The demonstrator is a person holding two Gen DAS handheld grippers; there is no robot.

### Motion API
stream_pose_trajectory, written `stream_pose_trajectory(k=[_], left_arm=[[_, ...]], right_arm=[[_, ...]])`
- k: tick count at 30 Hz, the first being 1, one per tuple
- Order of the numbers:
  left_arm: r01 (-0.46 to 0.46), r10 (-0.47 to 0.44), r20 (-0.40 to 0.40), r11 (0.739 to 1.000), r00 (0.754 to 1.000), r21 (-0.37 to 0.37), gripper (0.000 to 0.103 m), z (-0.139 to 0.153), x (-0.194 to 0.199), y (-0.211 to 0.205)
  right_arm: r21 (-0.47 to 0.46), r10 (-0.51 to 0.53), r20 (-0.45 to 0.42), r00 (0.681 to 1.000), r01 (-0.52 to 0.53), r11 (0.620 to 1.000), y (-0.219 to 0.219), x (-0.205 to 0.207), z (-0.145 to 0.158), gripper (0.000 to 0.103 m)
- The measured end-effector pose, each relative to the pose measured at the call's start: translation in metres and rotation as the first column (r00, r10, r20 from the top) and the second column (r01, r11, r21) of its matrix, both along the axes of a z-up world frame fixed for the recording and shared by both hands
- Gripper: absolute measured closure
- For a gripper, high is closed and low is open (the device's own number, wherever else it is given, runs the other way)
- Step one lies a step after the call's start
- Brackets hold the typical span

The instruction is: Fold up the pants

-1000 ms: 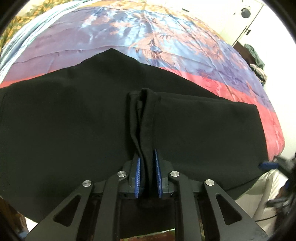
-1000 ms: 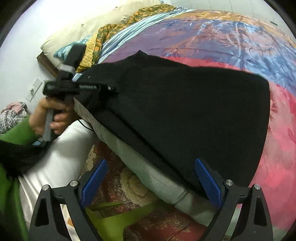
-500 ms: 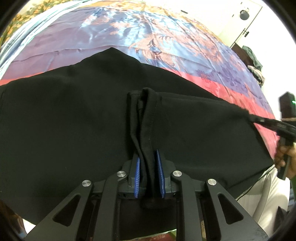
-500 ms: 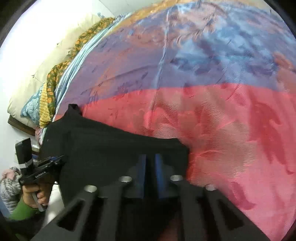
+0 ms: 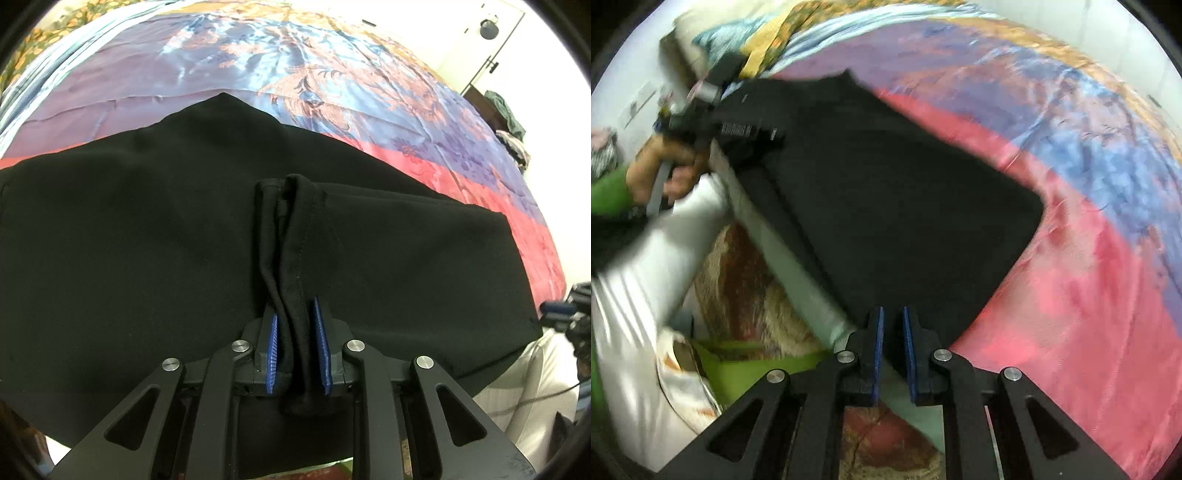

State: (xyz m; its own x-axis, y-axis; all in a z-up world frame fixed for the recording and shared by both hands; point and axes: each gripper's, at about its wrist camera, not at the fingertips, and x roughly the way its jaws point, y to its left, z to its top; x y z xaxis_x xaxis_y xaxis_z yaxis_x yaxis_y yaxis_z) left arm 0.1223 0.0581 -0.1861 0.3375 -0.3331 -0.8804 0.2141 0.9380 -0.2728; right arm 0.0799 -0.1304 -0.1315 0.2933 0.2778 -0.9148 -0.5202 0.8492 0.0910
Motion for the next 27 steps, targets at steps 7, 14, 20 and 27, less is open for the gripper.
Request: stream_pose_trajectory(k=[7,14,20,27], left_arm=[[0.004,-0.004,-0.005,0.999,1.0,0.033,0.083,0.002,0.001,-0.005],[0.006,-0.006,0.006,0.998,1.0,0.059,0.083,0.001,0.0,-0.01],[0.006,-0.006,0.006,0.998,1.0,0.062,0.083,-0.001,0.0,-0.01],[0.013,-0.014,0.014,0.996,1.0,0.086,0.083,-0.001,-0.001,-0.014]], right_arm=[[0.058,-0.092,-0.089,0.992,0.098,0.994,0.022,0.006,-0.043,0.089],[0.116,-0.238,-0.169,0.956,0.259,0.959,0.009,0.009,-0.047,0.089],[0.04,-0.239,-0.141,0.961,0.246,0.968,0.025,0.012,-0.05,0.089],[-0.053,-0.24,-0.093,0.966,0.236,0.97,0.034,0.004,-0.051,0.09]])
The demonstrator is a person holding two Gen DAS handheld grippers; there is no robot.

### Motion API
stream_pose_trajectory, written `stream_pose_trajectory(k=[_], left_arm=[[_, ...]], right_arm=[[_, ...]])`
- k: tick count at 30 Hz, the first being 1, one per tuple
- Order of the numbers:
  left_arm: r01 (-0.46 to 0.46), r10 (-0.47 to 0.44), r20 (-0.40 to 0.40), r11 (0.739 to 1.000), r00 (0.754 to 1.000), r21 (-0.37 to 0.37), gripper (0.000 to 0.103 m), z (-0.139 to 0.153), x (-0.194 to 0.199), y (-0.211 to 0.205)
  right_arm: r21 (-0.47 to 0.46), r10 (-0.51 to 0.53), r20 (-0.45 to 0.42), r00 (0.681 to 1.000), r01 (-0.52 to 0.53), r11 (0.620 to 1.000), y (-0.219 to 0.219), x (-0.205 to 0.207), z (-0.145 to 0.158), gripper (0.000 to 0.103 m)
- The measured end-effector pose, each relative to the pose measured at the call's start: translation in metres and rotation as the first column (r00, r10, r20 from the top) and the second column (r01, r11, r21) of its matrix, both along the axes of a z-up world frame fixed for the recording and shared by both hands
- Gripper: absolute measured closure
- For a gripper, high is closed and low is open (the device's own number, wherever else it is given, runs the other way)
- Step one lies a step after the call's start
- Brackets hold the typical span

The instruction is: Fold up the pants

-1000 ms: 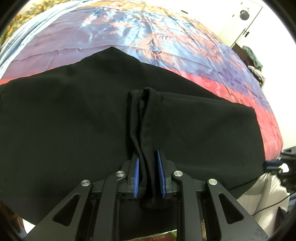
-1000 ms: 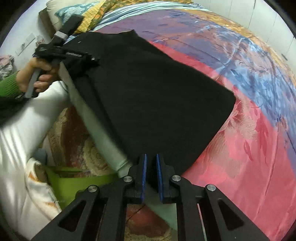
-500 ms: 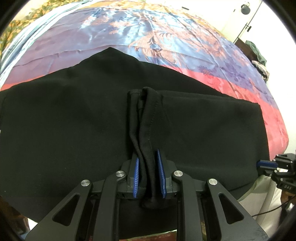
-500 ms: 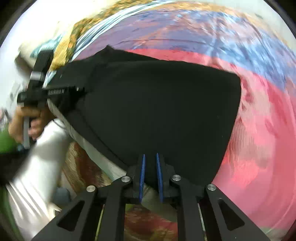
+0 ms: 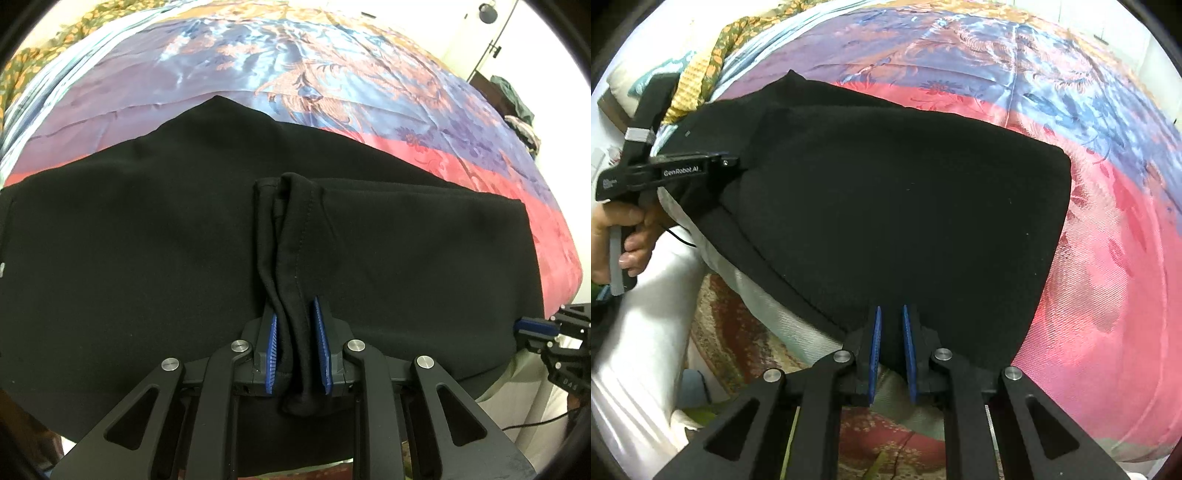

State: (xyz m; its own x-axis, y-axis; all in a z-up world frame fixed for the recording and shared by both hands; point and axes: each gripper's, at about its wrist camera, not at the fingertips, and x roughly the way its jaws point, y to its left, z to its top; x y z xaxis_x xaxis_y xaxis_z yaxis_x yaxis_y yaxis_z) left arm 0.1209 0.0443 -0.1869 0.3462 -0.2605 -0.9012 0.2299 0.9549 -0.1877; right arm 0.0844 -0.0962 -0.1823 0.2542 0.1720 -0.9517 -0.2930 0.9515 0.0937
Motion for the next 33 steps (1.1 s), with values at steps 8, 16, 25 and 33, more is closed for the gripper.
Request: stream_pose_trajectory(k=[8,16,25,33], left_arm=[[0.003,-0.003,0.006,1.0,1.0,0.008,0.083,-0.001,0.0,-0.002],[0.002,-0.002,0.008,1.0,1.0,0.01,0.083,-0.001,0.0,-0.003],[0.002,-0.002,0.009,1.0,1.0,0.01,0.083,-0.002,0.0,-0.003],[0.002,-0.002,0.008,1.0,1.0,0.009,0.083,-0.002,0.0,-0.003]], right_arm=[[-0.162,0.035,0.013,0.999,-0.033,0.986,0.023,-0.005,0.0,0.09],[-0.247,0.064,0.02,0.998,-0.057,0.967,0.034,-0.005,-0.004,0.09],[-0.301,0.089,0.014,0.996,-0.08,0.95,0.042,-0.005,-0.004,0.09],[-0.338,0.112,0.016,0.994,-0.1,0.936,0.047,-0.006,-0.006,0.09]])
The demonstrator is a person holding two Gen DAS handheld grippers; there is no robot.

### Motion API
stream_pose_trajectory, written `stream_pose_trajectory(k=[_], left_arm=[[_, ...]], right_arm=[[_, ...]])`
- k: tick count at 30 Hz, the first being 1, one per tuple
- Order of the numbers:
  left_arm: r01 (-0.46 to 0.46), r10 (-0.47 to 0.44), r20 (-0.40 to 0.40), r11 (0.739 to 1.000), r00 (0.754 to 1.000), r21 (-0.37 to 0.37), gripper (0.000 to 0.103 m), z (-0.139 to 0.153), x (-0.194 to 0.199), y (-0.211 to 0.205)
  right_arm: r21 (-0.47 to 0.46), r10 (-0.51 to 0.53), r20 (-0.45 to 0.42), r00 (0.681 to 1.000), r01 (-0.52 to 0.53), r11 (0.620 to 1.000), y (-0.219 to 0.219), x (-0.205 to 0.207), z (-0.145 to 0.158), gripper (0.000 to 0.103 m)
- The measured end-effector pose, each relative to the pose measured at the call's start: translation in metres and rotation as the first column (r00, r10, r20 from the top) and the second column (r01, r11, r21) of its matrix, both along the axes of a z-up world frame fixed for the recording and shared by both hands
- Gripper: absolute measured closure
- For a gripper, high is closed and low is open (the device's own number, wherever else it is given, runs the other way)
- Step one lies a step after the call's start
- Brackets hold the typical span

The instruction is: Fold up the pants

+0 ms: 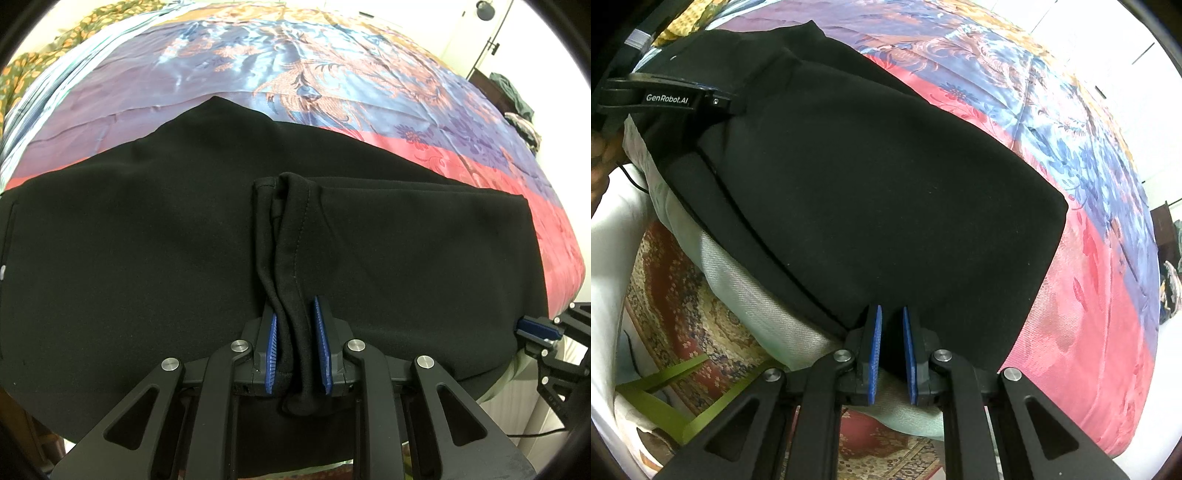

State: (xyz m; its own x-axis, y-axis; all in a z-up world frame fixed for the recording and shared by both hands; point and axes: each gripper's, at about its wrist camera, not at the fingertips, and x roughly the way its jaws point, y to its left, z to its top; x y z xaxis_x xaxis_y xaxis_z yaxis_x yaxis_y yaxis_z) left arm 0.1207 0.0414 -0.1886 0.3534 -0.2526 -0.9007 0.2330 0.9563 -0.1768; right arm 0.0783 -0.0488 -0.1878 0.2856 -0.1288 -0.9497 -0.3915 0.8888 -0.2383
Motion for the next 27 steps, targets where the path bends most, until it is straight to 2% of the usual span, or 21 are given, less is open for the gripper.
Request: stream_pose_trajectory(k=[27], left_arm=[[0.0,0.0,0.0,1.0,1.0,0.002,0.083,0.0001,0.0,-0.0006]], right_arm=[[-0.005,0.005,-0.001,1.0,-0.005,1.0,0.0023,-0.0008,0.0002,0.09]])
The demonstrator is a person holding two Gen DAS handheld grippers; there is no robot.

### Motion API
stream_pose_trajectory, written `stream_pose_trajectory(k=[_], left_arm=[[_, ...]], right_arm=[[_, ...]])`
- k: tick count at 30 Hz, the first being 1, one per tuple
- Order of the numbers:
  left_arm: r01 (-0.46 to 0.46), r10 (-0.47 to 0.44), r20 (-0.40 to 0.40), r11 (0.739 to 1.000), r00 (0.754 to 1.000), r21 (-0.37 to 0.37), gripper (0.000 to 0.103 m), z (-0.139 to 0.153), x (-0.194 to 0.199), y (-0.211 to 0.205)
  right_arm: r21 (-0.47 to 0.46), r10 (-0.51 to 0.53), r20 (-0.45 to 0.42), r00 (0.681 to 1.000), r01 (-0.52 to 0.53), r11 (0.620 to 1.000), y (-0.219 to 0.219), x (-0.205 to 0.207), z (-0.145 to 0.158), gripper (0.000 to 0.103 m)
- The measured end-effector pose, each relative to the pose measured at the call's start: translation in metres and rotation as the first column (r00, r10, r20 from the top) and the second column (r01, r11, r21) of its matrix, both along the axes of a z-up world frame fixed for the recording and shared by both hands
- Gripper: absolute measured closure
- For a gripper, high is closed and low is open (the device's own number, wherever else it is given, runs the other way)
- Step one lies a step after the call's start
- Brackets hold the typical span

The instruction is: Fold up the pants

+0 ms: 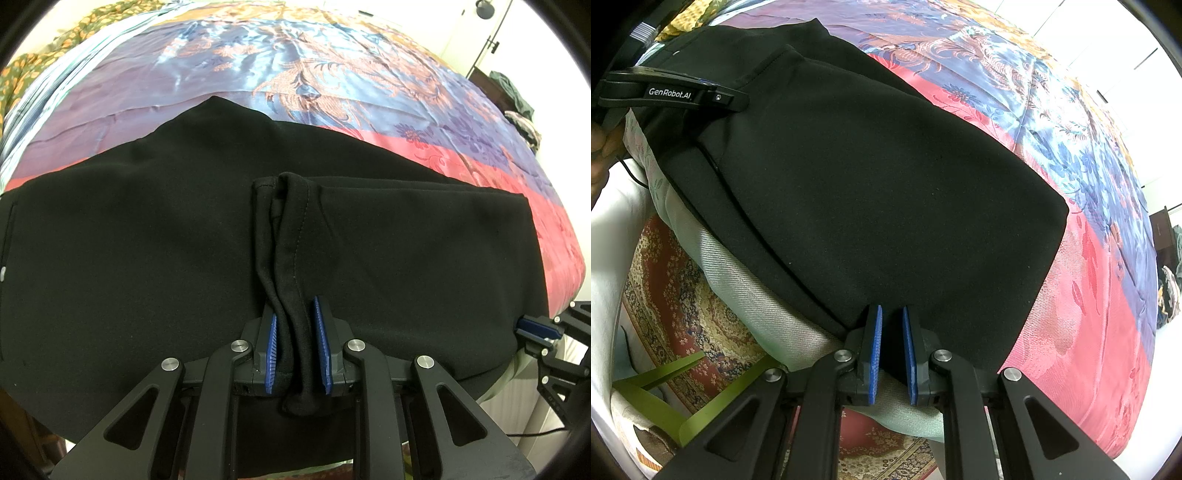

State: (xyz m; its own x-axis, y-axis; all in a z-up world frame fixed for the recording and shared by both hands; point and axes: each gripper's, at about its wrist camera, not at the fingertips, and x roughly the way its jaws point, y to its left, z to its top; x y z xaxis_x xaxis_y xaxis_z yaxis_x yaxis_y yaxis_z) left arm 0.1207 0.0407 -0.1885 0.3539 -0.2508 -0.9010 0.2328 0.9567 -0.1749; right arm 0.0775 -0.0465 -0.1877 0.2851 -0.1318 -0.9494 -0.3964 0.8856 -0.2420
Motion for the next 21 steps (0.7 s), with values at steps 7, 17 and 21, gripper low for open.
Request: stream_pose_trajectory(k=[7,17,21], left_arm=[[0.0,0.0,0.0,1.0,1.0,0.0,0.083,0.0,0.0,0.0],[-0.001,0.002,0.018,0.998,1.0,-0.07,0.06,0.003,-0.004,0.005],[-0.056,0.06,0.054,0.995,0.997,-0.081,0.026,0.028,-0.015,0.02]], right_arm=[[0.001,-0.002,0.0,1.0,0.002,1.0,0.0,0.0,0.0,0.09],[0.036,-0.035,0.037,0.999,0.034,0.999,-0.005,0.0,0.006,0.088],[-0.024,-0.098,0.181,0.979,0.104,0.994,-0.011,0.0,0.031,0.016]])
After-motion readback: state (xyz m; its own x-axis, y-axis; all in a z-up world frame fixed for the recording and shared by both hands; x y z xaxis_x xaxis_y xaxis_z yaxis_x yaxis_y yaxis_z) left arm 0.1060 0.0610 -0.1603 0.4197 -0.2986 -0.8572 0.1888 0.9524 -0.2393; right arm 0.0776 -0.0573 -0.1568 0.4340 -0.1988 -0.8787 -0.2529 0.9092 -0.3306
